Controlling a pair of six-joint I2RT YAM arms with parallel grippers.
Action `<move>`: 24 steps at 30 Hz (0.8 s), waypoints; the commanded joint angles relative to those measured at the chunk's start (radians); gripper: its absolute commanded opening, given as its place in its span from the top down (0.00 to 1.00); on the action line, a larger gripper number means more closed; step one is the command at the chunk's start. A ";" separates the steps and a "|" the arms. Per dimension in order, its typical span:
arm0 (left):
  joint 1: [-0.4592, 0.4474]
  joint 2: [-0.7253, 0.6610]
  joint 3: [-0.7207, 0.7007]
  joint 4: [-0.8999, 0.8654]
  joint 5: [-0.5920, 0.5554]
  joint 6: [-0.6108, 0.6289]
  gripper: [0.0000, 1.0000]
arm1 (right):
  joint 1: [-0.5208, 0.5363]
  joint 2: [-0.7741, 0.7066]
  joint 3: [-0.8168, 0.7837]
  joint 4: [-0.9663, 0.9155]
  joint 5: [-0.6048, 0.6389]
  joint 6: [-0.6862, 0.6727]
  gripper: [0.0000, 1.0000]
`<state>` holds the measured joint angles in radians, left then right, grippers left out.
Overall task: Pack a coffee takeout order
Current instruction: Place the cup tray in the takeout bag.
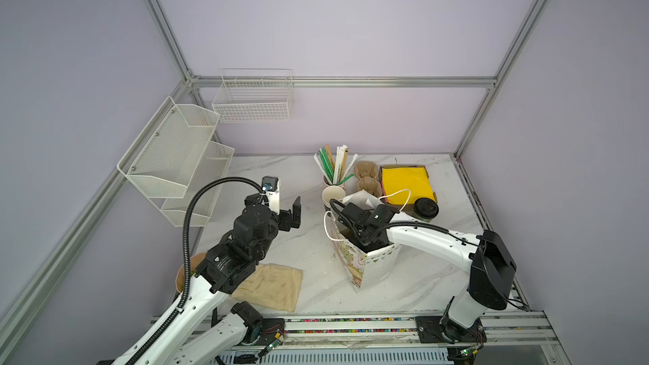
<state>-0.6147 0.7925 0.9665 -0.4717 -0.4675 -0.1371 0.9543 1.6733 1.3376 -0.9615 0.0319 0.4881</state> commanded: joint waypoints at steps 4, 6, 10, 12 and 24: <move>0.007 0.001 -0.041 0.040 0.008 0.012 0.00 | 0.005 -0.022 0.086 -0.034 0.044 0.004 0.03; 0.008 0.003 -0.040 0.039 0.009 0.013 0.00 | 0.006 -0.020 0.092 -0.034 0.049 -0.018 0.02; 0.009 0.004 -0.041 0.040 0.008 0.013 0.00 | 0.005 -0.026 0.069 0.017 0.024 -0.027 0.03; 0.009 0.008 -0.041 0.039 0.009 0.013 0.00 | 0.005 -0.026 0.073 0.030 0.027 -0.032 0.03; 0.010 0.032 -0.040 0.039 0.009 0.013 0.00 | 0.006 -0.024 0.127 0.027 0.039 -0.030 0.03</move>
<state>-0.6094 0.8276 0.9665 -0.4717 -0.4641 -0.1371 0.9543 1.6539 1.4666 -0.9230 0.0696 0.4549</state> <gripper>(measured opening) 0.997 0.975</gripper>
